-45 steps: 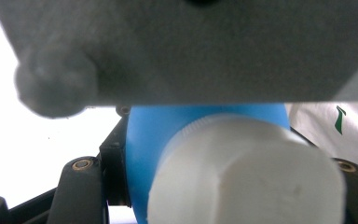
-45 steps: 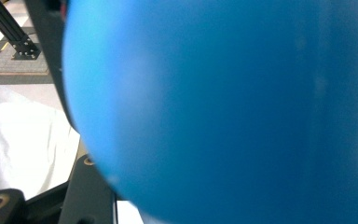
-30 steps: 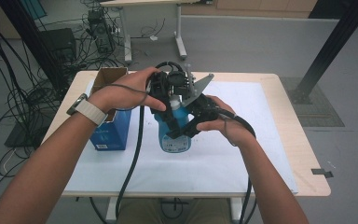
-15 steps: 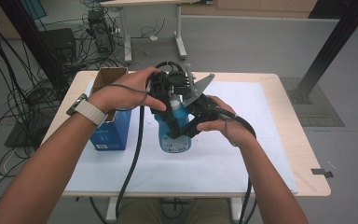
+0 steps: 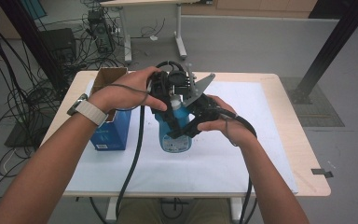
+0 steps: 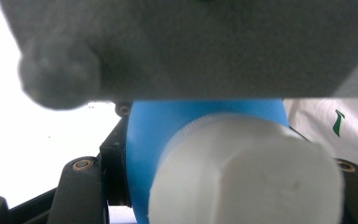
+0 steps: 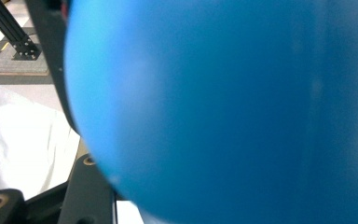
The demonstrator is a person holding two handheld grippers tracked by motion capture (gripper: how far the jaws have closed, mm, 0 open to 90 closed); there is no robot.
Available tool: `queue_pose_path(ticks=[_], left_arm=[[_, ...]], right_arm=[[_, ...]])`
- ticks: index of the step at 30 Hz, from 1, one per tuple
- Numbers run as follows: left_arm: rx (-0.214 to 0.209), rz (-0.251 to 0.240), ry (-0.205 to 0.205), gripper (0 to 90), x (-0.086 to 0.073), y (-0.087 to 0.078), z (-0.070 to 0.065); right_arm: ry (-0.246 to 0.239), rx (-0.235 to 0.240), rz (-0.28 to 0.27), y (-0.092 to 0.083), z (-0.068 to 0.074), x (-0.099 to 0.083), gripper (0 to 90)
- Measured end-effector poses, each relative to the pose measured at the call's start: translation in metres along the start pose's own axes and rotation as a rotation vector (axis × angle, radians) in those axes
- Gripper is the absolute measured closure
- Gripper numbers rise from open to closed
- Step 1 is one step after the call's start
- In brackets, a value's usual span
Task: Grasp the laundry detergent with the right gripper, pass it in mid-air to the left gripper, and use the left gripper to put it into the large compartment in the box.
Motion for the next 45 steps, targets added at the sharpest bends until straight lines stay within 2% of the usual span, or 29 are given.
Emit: queue_pose_path(ticks=[2, 3, 4, 5, 8, 10, 14, 15, 16, 19, 21, 23, 28, 34, 40, 45], left_arm=[[0.007, 0.007, 0.0, 37.7, -0.001, 0.0, 0.0], [0.009, 0.009, -0.001, 37.7, -0.001, 0.0, 0.0], [0.01, 0.003, -0.028, 37.7, 0.0, 0.001, -0.001], [0.018, 0.045, 0.053, 37.6, -0.006, -0.002, 0.007], [0.024, 0.046, 0.047, 37.6, -0.008, -0.003, 0.008], [0.028, 0.042, 0.039, 37.6, -0.009, -0.004, 0.009], [0.036, 0.034, 0.025, 37.6, -0.009, -0.007, 0.01], [0.035, 0.032, 0.02, 37.6, -0.009, -0.008, 0.01], [0.037, 0.035, 0.018, 37.6, -0.009, -0.008, 0.01], [0.047, 0.035, 0.002, 37.6, -0.01, -0.011, 0.012], [0.059, 0.037, -0.016, 37.6, -0.01, -0.013, 0.012], [0.071, 0.047, -0.033, 37.5, -0.011, -0.015, 0.014], [0.097, 0.078, -0.103, 37.6, -0.013, -0.02, 0.019], [0.14, 0.122, -0.168, 37.5, -0.015, -0.027, 0.027], [0.172, 0.159, -0.296, 37.5, -0.015, -0.04, 0.037], [0.215, 0.183, -0.369, 37.5, -0.01, -0.051, 0.043]], right_arm=[[0.013, 0.0, 0.003, 0.0, 0.001, 0.0, 42.9], [-0.01, 0.0, 0.001, 0.0, -0.001, 0.0, 42.5], [-0.006, 0.001, 0.002, 0.0, -0.001, 0.0, 41.9], [0.018, -0.002, -0.007, -0.003, 0.001, 0.0, 36.9], [0.016, -0.014, -0.018, -0.009, -0.001, -0.002, 32.3], [0.048, -0.008, 0.005, -0.015, 0.004, -0.009, 24.3], [0.128, -0.017, 0.11, -0.027, 0.007, -0.035, 15.9], [0.164, -0.015, 0.122, -0.029, 0.008, -0.04, 12.7], [0.191, -0.013, 0.134, -0.032, 0.009, -0.045, 11.8], [0.224, -0.036, 0.174, -0.043, 0.013, -0.056, 8.3], [0.246, -0.054, 0.222, -0.051, 0.015, -0.065, 5.9], [0.264, -0.092, 0.278, -0.059, 0.015, -0.074, 4.6], [0.304, -0.141, 0.371, -0.083, 0.021, -0.092, 4.3], [0.367, -0.19, 0.424, -0.108, 0.026, -0.112, 4.8], [0.405, -0.224, 0.469, -0.123, 0.029, -0.127, 6.5], [0.411, -0.243, 0.493, -0.132, 0.031, -0.133, 6.9]])
Point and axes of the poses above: each handheld gripper's, and its own axes: y roughly forward along the jaws, x roughly out of its top, z roughly to its left, the point moved 10 cm from there along y, roughly forward along the jaws, and after that the axes turned 13 degrees about x, right-handed, at the moved point
